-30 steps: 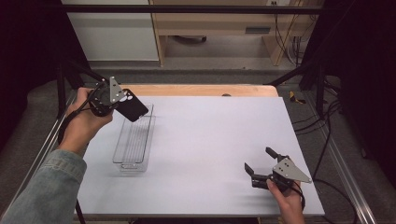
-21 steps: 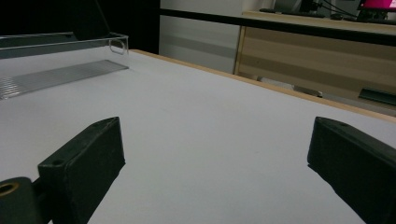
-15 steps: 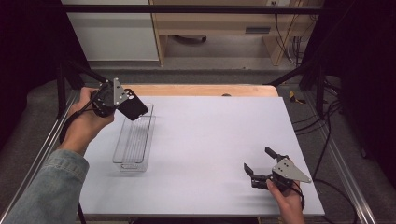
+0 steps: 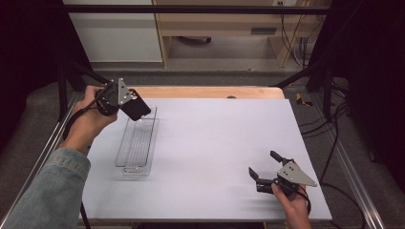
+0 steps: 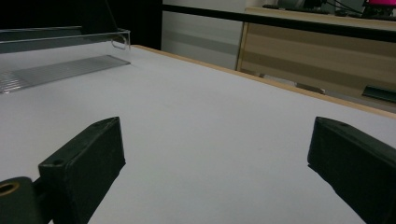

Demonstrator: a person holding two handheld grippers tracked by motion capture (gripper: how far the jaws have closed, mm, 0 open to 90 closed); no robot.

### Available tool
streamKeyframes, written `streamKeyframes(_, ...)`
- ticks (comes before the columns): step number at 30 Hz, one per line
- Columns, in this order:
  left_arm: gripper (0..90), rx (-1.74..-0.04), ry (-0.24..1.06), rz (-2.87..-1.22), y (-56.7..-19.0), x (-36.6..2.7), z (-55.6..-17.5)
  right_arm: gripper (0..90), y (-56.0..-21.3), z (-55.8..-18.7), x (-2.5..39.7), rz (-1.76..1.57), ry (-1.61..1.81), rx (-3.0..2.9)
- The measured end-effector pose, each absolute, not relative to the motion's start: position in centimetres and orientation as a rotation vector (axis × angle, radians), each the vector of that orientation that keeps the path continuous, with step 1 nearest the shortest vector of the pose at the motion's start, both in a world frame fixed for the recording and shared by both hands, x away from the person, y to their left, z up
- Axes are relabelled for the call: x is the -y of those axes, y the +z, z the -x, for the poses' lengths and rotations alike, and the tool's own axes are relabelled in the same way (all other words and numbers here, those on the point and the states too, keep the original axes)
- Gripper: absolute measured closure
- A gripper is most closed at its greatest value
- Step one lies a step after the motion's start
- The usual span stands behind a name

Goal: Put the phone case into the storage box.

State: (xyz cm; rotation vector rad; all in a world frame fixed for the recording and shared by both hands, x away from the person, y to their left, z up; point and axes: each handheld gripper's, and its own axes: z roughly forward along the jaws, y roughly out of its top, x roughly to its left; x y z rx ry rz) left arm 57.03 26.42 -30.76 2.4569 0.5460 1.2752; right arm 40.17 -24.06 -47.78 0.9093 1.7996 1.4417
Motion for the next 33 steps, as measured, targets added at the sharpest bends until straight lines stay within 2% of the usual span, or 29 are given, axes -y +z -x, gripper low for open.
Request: streamKeyframes(33, 84.1, -0.466, 1.240, -2.511, -31.1, -25.2, -57.8, 4.4, -47.8, -40.2, 24.0, -0.923, 1.450, -1.792)
